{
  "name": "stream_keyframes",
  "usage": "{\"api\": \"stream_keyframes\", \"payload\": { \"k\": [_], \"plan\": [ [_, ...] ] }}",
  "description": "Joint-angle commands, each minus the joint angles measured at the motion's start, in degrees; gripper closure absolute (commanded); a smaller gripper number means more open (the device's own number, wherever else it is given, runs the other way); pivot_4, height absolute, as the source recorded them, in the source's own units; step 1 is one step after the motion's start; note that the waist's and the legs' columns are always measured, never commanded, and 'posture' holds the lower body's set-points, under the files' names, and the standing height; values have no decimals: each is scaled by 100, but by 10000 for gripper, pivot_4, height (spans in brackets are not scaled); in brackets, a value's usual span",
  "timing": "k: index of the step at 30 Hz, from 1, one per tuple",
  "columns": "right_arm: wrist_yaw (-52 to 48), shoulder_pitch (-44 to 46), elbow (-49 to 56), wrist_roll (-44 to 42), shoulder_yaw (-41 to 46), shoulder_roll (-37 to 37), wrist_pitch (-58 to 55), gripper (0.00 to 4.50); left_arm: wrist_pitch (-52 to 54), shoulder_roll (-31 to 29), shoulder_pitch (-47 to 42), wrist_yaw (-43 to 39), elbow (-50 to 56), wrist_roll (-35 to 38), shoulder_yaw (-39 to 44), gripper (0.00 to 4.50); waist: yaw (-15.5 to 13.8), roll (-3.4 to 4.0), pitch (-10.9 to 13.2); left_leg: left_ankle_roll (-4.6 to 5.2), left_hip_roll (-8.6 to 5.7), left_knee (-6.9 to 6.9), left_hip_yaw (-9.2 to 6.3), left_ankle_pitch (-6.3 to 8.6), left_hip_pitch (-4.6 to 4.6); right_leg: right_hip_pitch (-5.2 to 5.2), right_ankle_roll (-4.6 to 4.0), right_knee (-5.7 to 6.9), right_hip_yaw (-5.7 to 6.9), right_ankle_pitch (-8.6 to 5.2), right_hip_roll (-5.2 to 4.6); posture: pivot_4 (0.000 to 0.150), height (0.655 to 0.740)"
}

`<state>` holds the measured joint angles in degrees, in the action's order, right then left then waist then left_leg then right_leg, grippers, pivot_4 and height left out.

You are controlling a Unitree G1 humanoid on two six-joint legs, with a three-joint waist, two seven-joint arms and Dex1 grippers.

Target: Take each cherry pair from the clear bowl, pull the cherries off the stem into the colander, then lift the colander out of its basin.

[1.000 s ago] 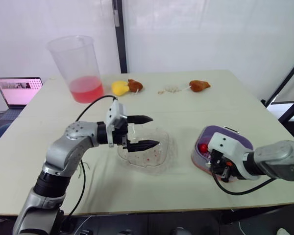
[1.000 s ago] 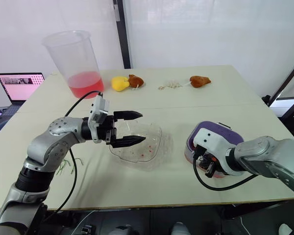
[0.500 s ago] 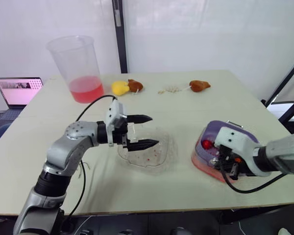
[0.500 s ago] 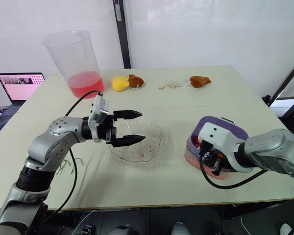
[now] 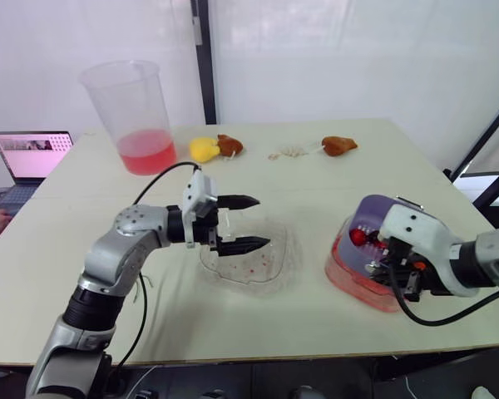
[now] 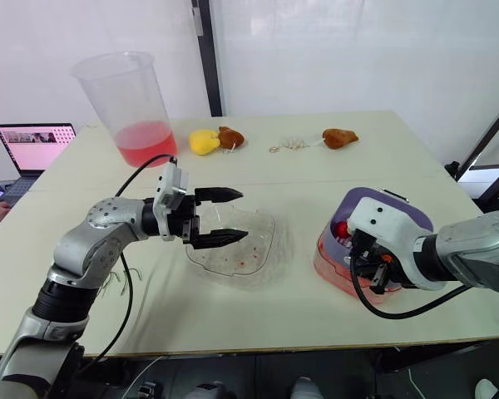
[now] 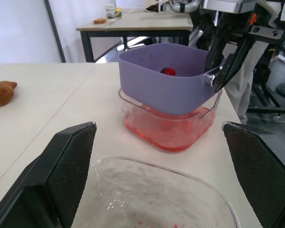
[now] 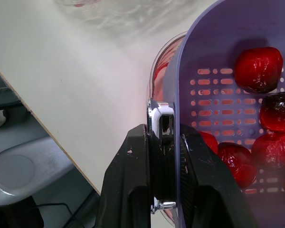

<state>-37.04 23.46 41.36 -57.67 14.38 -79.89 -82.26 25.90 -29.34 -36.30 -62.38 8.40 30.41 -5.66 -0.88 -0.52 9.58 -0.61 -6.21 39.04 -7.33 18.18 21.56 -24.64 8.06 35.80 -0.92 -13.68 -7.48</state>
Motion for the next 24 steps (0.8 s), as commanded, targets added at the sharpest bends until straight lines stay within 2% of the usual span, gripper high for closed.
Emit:
{"api": "stream_keyframes", "payload": {
  "k": [1,5,12,20,24],
  "plan": [
    [-44,129,14,-164,354,-34,-88,42799,-113,-6,-119,-40,62,-15,54,0,3,0,0,0,0,0,0,0,0,0,0,0,0,0,0,1500,7400],
    [26,379,-49,-469,466,84,-199,42799,-160,10,-142,-112,31,10,45,0,7,0,0,0,0,0,0,0,0,0,0,0,0,0,0,1500,7400],
    [264,281,-28,-530,483,255,-288,42799,-181,34,-252,-164,-73,-6,61,0,5,0,0,0,0,0,1,0,0,0,0,0,0,0,-1,1500,7400],
    [238,117,-16,-349,391,181,-119,42800,-169,-10,-212,-103,-51,-3,133,0,7,0,0,0,0,0,1,0,0,-1,0,0,0,0,-1,1500,7400],
    [-39,484,-266,-80,37,-96,308,42799,-153,-17,-118,51,-16,19,245,0,16,2,1,0,0,-1,2,0,0,-1,0,0,0,0,-1,1500,7400]
  ]
}}
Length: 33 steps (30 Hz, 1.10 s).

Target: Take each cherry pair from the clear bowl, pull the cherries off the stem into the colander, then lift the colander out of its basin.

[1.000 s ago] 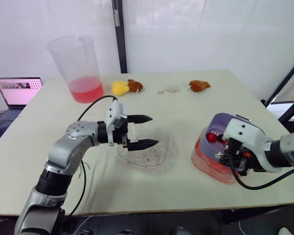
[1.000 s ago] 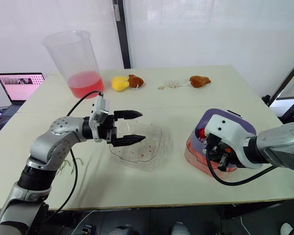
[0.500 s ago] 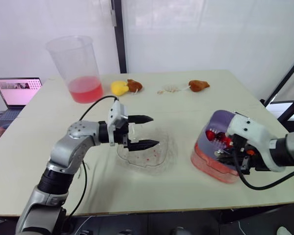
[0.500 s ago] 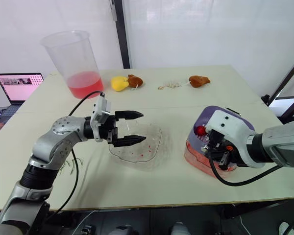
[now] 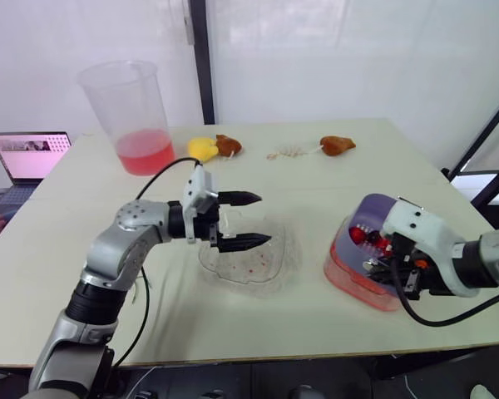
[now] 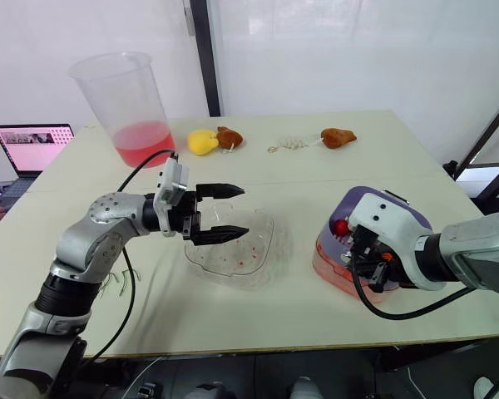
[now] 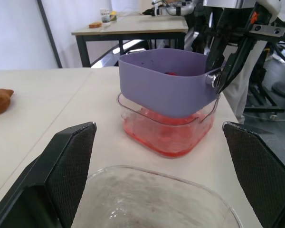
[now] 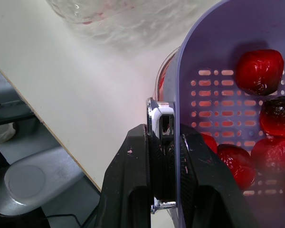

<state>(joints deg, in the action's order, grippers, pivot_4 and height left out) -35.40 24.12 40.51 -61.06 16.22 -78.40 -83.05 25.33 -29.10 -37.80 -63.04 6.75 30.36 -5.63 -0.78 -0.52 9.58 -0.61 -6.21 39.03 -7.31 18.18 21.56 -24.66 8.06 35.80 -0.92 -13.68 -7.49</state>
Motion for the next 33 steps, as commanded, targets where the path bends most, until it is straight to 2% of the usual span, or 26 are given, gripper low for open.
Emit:
{"api": "stream_keyframes", "payload": {
  "k": [1,4,7,11,14,18,23,30,32,33],
  "plan": [
    [-325,686,-295,372,-384,-310,567,42800,-85,-36,73,174,163,55,301,0,12,5,3,0,0,0,2,0,0,-1,0,0,-1,0,0,1500,7400],
    [-775,1552,-684,942,-1289,-341,1102,42799,-118,-65,171,323,150,50,450,0,32,10,6,0,3,-2,11,0,-3,-5,0,1,-7,0,3,1500,7400],
    [-1462,2586,-1337,1925,-2491,30,1771,42799,-120,-85,306,498,209,54,616,0,33,9,7,-1,6,-6,11,0,2,-12,0,0,-7,0,6,1500,7400],
    [-2375,3894,-2726,3428,-3995,1015,2797,42800,-138,-146,633,717,397,13,784,0,107,7,10,-2,5,-6,23,0,1,-17,1,3,-16,0,6,1500,7400],
    [-2930,4592,-4262,4397,-4760,2032,3796,42799,-144,-262,981,889,563,-32,948,0,173,6,10,-3,5,-6,24,0,13,-38,1,12,-19,0,6,1500,7400],
    [-3317,4754,-6116,5240,-5146,3021,5033,42799,-84,-460,1382,1068,817,-56,1109,0,167,5,9,-10,5,4,20,-5,68,-97,-1,30,-12,2,1,1500,7400],
    [-3569,4774,-7587,5853,-5160,3832,6012,42799,32,-649,1800,1283,1122,-26,1251,0,160,6,10,-11,-9,12,14,-5,85,-107,-2,30,-7,3,-11,1500,7400],
    [-3845,4929,-8661,6514,-5072,4399,6685,42799,97,-726,1931,1434,1198,70,1354,0,193,8,9,-21,-5,10,9,-11,83,-109,-3,37,-5,3,-6,1500,7400],
    [-3912,5040,-8756,6583,-4927,4455,6695,32484,93,-691,1881,1471,1168,119,1382,0,194,9,9,-21,-5,10,9,-11,82,-110,-3,39,-5,3,-5,1500,7400],
    [-3966,5107,-8750,6598,-4840,4450,6672,29047,57,-676,1847,1485,1148,127,1386,0,191,9,9,-21,-5,10,8,-11,82,-110,-3,39,-5,3,-5,1500,7400]
  ]
}}
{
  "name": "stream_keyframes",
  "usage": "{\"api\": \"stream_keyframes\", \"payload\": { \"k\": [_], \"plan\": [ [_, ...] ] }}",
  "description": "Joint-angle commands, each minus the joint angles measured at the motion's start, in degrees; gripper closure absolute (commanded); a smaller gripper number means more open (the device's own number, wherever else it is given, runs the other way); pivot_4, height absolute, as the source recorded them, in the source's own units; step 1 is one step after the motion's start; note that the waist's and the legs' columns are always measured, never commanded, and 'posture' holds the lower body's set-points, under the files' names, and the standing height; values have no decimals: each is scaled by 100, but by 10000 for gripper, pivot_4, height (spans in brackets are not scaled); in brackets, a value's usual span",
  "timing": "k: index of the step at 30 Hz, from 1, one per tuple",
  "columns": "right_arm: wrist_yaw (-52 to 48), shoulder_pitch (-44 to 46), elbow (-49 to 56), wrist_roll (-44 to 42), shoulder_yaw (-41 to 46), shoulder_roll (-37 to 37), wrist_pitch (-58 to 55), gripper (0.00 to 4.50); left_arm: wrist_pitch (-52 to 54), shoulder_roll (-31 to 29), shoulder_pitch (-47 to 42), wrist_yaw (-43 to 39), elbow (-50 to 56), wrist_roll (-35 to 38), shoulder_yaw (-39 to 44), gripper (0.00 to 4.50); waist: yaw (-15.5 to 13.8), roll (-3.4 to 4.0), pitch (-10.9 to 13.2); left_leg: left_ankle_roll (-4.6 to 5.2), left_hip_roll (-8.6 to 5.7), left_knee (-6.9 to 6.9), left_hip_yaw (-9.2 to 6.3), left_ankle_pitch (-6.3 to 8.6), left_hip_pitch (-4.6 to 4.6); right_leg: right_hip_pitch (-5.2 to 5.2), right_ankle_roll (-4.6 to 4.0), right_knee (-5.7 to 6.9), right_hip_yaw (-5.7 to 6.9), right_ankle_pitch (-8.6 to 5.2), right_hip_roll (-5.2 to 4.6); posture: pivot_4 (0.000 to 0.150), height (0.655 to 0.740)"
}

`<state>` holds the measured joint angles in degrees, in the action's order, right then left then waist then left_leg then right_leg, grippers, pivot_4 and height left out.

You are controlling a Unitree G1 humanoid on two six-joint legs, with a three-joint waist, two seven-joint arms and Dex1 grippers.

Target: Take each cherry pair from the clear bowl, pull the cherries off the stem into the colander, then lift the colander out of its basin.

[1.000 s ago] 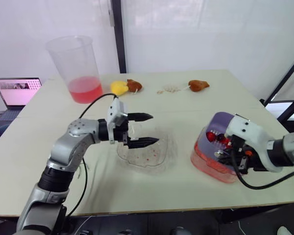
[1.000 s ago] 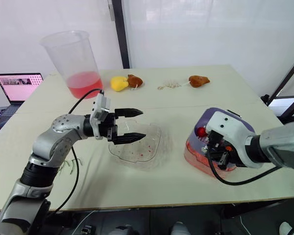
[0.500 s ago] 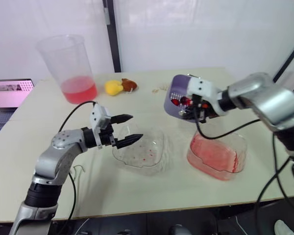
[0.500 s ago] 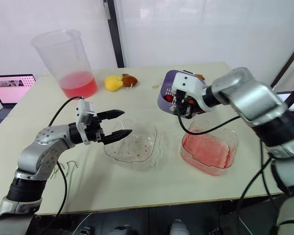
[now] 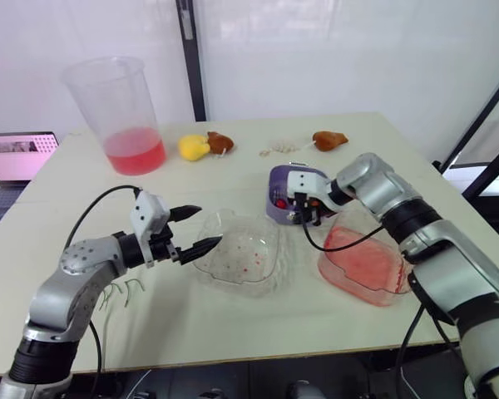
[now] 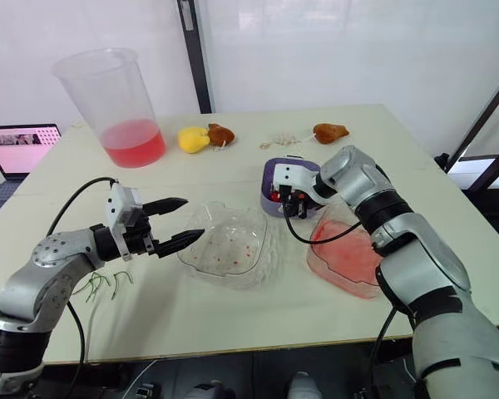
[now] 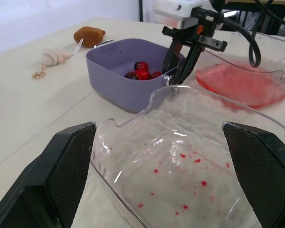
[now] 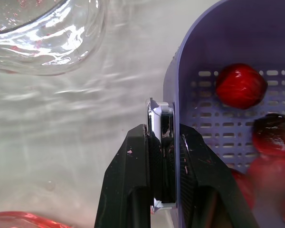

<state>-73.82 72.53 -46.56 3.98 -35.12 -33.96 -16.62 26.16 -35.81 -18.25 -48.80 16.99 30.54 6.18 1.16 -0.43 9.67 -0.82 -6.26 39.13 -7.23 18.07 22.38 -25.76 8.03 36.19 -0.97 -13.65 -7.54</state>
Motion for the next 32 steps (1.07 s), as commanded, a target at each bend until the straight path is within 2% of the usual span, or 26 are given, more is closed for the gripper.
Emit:
{"api": "stream_keyframes", "payload": {
  "k": [1,4,6,9,12,14,16,20,22,26,32],
  "plan": [
    [-176,346,45,38,450,-28,-47,24562,-50,31,-173,98,89,145,230,0,-8,1,1,0,0,-1,-1,0,0,-1,0,0,0,0,0,1500,7400],
    [-345,491,500,-106,874,-248,-337,10040,-48,53,-357,116,-72,216,271,0,-11,3,2,0,-2,-1,-2,0,2,-2,0,0,1,0,-1,1500,7400],
    [-494,453,1190,-332,1302,-579,-803,552,86,-96,-452,-47,-247,169,149,0,-19,4,2,0,-1,-1,-3,0,3,-4,0,0,2,0,-1,1500,7400],
    [-568,173,2304,-731,1954,-1108,-1626,552,195,-299,-575,-269,-505,51,-21,0,-49,4,3,0,-2,-6,-9,0,6,-6,0,0,8,0,-1,1500,7400],
    [-433,-639,3657,-1273,2968,-1917,-2580,552,-150,-253,-780,-185,-985,-188,16,0,-110,1,1,0,-4,-4,-21,0,7,5,0,-6,16,0,-2,1500,7400],
    [-240,-1052,4182,-1531,3427,-2138,-2925,552,-255,-221,-910,-152,-1319,-260,81,0,-138,2,2,1,-6,3,-23,1,5,13,0,-9,21,0,-3,1500,7400],
    [116,-2027,4750,-1780,4636,-2374,-3188,552,-434,-403,-1031,-271,-1670,-571,-64,0,-143,1,1,-1,-4,3,-11,0,0,11,0,-4,16,0,-5,1500,7400],
    [756,-3868,5639,-1903,6467,-2311,-3377,552,-466,-383,-1281,-466,-2231,-434,119,0,-201,5,-2,-2,-4,-3,-12,-1,0,9,0,1,18,0,-7,1500,7400],
    [1005,-4686,5995,-2029,7252,-2056,-3350,552,-671,-409,-1329,-430,-2535,-629,125,0,-197,4,-3,-1,-5,2,-12,-1,0,12,0,1,19,0,-8,1500,7400],
    [1396,-5918,6629,-2123,7826,-1608,-3030,552,-715,-446,-1325,-507,-2691,-698,104,0,-158,7,-5,-1,-2,5,-2,-2,-12,19,1,7,11,1,-6,1500,7400],
    [1793,-6732,6799,-2280,7937,-1283,-2385,552,-265,-869,-1098,-958,-2599,-477,295,0,-138,8,-5,0,0,2,5,-1,-20,22,1,9,4,0,-4,1500,7400]
  ]
}}
